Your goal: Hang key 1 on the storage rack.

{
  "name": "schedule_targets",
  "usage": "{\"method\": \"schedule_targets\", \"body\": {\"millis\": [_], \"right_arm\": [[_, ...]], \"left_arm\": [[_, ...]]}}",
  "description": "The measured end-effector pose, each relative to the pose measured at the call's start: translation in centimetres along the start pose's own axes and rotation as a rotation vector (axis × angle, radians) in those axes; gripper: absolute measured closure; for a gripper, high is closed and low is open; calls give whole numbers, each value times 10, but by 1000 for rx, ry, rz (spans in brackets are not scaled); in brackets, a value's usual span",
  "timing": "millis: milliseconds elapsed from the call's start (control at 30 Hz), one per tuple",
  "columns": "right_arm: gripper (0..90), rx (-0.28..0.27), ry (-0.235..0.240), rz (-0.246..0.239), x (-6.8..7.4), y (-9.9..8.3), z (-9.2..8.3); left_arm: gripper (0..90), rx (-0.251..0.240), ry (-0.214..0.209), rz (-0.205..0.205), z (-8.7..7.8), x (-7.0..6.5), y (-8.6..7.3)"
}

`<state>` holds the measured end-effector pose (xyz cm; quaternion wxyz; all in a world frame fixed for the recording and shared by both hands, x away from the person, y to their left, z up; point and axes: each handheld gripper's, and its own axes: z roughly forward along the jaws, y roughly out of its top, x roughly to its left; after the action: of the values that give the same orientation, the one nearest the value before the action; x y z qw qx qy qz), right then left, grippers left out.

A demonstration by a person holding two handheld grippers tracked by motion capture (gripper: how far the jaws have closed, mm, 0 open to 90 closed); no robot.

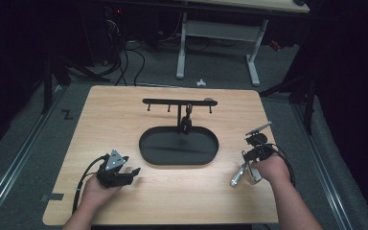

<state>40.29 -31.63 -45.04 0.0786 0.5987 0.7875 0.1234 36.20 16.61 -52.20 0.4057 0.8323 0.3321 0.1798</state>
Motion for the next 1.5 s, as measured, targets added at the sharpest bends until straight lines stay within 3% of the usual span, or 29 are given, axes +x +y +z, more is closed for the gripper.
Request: {"method": "schedule_targets", "body": {"millis": [267, 467, 1100, 1500], "right_arm": [[858, -62, 7, -40, 14, 6, -37], [858, -84, 5, -70, 24, 12, -54], [858, -152, 40, -137, 50, 35, -83], [858, -141, 36, -176, 63, 51, -88]], "left_arm": [[347, 2, -4, 0, 1, -1, 1], [347, -3, -2, -3, 1, -1, 1], [347, -7, 18, -17, -7, 2, -5], [347, -5, 32, -35, -14, 7, -11]]}}
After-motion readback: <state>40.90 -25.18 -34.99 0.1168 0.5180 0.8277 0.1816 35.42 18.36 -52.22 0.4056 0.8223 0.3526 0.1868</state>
